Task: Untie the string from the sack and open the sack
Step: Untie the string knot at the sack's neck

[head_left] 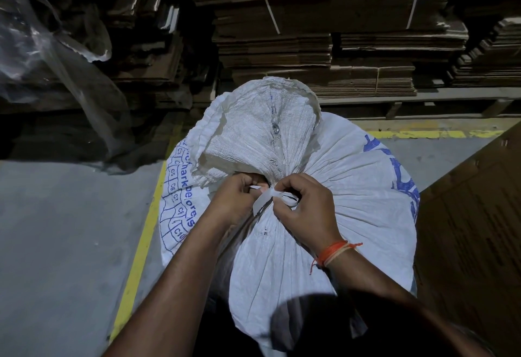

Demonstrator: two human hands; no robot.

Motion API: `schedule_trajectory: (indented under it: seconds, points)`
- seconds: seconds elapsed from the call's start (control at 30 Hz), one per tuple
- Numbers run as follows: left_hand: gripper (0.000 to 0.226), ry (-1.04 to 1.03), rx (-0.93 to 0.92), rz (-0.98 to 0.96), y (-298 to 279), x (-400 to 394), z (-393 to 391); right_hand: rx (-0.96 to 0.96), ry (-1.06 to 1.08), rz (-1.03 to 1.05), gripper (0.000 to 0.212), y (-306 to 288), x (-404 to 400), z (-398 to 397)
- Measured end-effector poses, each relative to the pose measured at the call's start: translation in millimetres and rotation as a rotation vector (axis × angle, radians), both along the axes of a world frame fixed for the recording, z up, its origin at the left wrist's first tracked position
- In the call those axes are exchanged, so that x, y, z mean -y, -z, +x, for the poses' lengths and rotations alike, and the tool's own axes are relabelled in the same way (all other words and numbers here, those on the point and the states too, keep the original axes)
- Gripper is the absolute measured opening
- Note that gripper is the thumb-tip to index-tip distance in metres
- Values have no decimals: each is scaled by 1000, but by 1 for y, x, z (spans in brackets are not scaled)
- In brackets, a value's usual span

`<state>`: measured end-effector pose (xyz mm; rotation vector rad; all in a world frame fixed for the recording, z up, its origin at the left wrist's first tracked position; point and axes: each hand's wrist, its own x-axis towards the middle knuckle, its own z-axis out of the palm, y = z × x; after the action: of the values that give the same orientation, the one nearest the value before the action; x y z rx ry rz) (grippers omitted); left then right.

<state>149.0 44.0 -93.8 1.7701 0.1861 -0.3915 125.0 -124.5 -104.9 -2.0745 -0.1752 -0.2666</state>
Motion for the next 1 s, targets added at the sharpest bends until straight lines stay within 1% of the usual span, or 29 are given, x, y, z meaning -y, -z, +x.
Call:
schedule_trajectory:
  seconds: [0.3, 0.4, 0.43, 0.5, 0.83, 1.0]
  points:
    - [12, -57, 4, 59, 7, -6, 2, -16, -3, 11, 15, 0, 1, 0]
    - [17, -57, 20, 22, 9, -7, 3, -13, -1, 9, 15, 1, 1, 0]
    - [17, -55, 20, 8, 9, -6, 3, -12, -1, 10, 15, 1, 1, 0]
    - [8, -44, 18, 5, 11, -5, 4, -13, -3, 13, 15, 1, 1, 1]
    - [12, -38, 15, 6, 11, -2, 4, -4, -3, 10, 15, 0, 1, 0]
    - [9, -47, -1, -2, 9, -1, 3, -4, -4, 17, 16, 0, 0, -1]
